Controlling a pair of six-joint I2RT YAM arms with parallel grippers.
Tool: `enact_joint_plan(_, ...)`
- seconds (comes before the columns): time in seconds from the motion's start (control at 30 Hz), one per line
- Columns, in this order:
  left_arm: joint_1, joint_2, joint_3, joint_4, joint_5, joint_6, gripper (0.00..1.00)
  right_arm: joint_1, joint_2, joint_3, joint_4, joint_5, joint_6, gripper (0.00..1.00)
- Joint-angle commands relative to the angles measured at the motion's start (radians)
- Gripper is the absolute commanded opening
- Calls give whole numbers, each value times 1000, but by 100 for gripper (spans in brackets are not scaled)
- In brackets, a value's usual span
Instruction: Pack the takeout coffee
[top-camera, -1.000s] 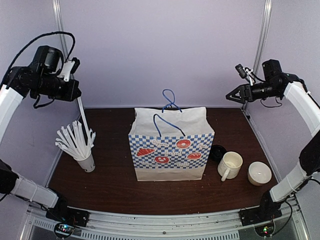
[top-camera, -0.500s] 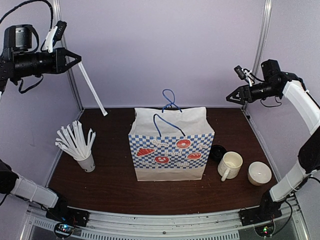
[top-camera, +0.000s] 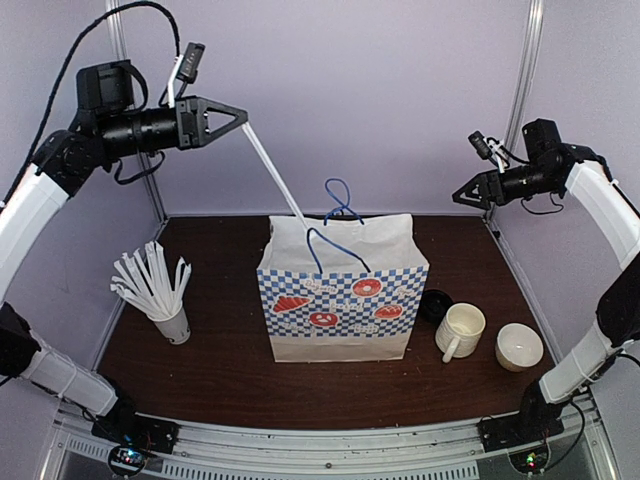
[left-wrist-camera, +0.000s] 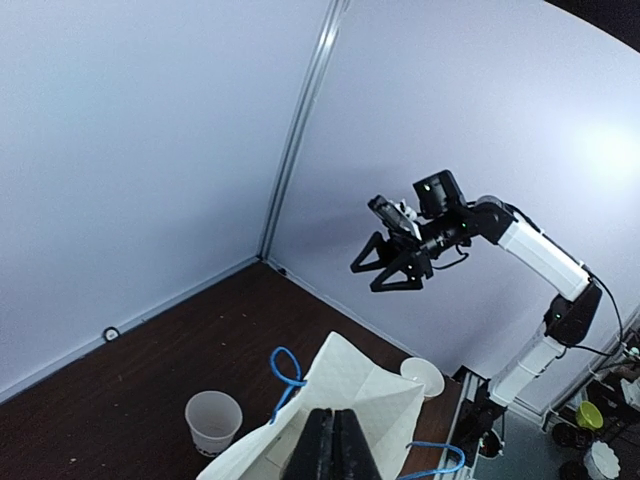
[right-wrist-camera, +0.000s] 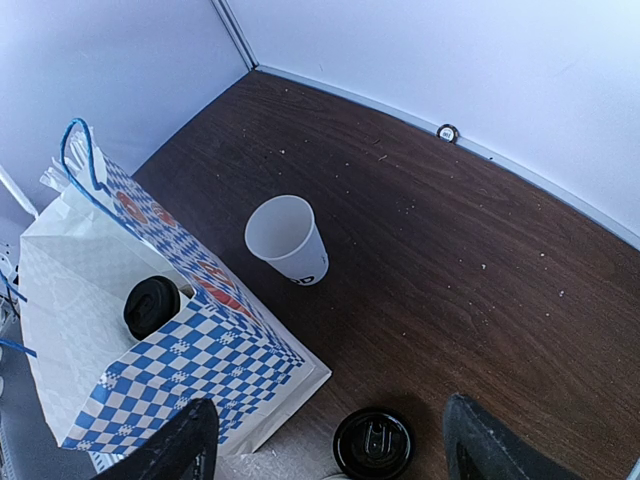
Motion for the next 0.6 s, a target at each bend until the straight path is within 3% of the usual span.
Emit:
enact_joint_plan(0.0, -120, 32, -123, 278, -101, -34, 0, -6, -18, -11, 0, 2, -14, 80)
enact_joint_plan(0.3, -279, 174, -361, 721, -371, -155, 0, -6, -9, -13, -1, -5, -13, 80)
enact_joint_plan(0.43, -345, 215, -401, 777, -474, -169, 0, -6, -11, -13, -1, -3, -14, 80)
enact_joint_plan(0.57, -358, 237, -410, 770, -476, -190, 0, -5, -5, -12, -2, -9, -14, 81)
